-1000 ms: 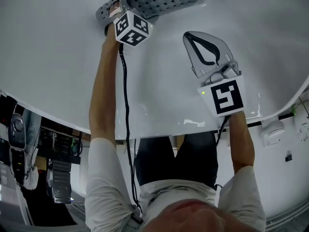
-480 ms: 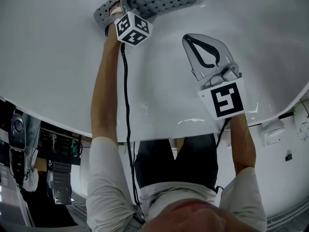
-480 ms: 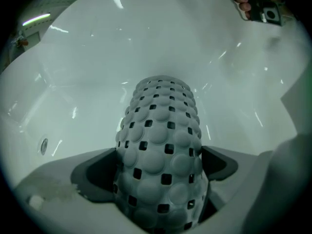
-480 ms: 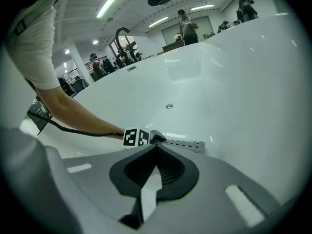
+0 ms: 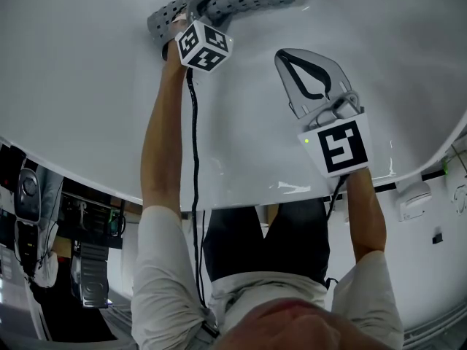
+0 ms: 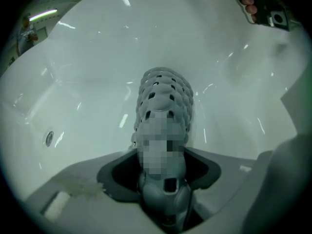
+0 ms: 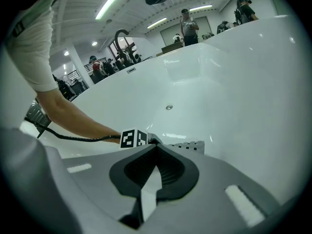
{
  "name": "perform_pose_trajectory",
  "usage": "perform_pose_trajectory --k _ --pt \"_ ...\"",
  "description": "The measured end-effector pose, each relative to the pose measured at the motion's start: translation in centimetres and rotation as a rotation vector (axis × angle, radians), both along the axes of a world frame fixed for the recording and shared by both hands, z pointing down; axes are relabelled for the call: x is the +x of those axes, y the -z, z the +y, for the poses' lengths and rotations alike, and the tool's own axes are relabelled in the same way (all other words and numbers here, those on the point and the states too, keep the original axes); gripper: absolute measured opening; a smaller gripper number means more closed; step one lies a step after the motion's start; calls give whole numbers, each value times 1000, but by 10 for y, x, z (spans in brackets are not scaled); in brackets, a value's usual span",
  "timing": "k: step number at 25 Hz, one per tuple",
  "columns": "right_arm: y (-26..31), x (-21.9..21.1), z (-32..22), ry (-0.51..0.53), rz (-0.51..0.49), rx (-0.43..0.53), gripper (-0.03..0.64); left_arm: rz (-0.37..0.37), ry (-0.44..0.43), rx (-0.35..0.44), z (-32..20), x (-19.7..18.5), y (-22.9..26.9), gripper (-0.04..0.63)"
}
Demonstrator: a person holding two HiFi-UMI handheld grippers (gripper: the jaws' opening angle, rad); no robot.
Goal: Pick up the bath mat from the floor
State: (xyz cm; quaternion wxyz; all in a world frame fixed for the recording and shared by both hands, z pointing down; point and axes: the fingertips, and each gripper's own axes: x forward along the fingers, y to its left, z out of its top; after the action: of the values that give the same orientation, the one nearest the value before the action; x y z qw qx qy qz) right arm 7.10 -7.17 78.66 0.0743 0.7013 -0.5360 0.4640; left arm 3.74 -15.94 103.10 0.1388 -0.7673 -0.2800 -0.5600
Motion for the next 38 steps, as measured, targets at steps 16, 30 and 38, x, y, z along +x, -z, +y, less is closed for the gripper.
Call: perform_pose_trajectory --k 16,30,38 --pt "21 -8 -6 35 21 16 3 72 103 -11 10 -17 41 104" --pt "65 -11 -16 57 69 50 2 115 199 -33 10 -21 111 104" --pt "106 -14 -16 66 75 52 3 146 256 -46 10 -13 161 104"
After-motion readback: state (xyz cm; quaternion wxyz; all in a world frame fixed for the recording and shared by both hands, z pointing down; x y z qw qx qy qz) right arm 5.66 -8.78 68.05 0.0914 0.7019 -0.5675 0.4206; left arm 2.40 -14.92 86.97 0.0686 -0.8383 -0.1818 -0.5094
